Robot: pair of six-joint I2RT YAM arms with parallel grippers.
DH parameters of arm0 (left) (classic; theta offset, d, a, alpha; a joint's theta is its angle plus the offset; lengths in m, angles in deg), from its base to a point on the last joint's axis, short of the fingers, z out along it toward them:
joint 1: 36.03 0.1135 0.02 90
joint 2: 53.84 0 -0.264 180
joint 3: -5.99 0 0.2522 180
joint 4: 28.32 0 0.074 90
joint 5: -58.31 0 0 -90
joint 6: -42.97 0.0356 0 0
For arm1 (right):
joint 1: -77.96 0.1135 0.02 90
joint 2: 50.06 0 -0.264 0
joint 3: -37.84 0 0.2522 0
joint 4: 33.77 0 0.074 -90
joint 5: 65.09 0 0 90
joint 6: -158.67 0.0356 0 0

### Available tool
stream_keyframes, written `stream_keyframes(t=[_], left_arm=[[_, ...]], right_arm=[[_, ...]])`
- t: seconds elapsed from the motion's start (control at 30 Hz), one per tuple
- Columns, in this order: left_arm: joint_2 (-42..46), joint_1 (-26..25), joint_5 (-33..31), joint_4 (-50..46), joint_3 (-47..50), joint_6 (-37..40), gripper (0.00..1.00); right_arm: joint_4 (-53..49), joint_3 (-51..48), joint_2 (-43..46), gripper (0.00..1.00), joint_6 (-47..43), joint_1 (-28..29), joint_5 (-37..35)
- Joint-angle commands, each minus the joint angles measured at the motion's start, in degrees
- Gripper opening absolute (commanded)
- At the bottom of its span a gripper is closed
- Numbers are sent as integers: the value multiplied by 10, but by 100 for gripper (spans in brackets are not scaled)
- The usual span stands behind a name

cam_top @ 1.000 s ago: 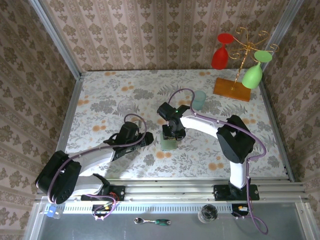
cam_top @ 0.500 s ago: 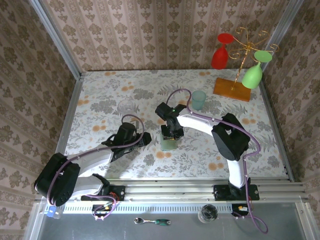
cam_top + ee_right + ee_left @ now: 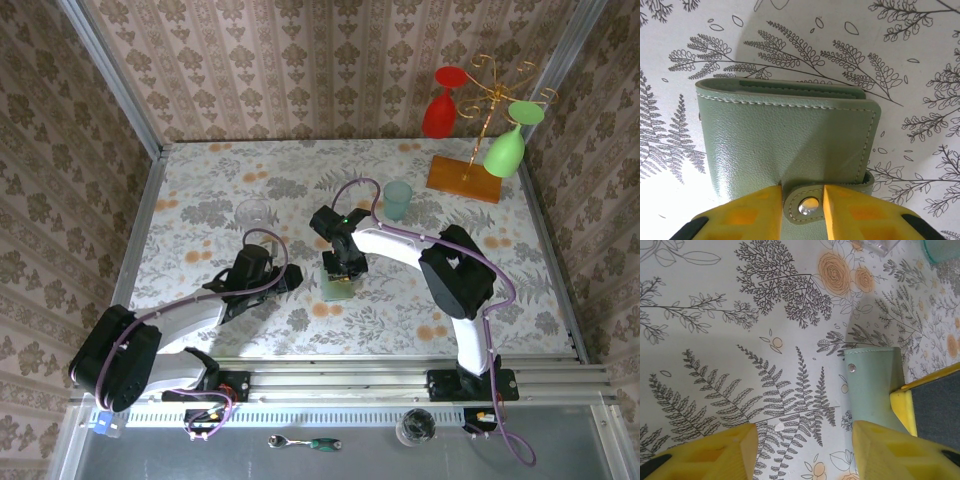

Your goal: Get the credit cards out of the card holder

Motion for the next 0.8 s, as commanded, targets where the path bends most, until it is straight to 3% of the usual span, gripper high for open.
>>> stream_keyframes(t=[0.0, 0.13, 0.5, 0.6, 0.77], left_arm=[[-4, 3, 12, 15, 0, 1, 53], [-5, 2, 17, 17, -2, 2, 52], [-36, -16, 41, 29, -34, 13, 47], [-51, -17, 56, 34, -47, 14, 44], [-87, -17, 93, 40, -80, 7, 30]], right_arm=[[-22, 1, -28, 26, -4, 4, -13], [-16, -3, -29, 25, -4, 4, -10], [7, -25, -16, 7, -6, 2, 4], [15, -32, -10, 0, -5, 1, 10], [39, -51, 11, 0, 3, -3, 28]])
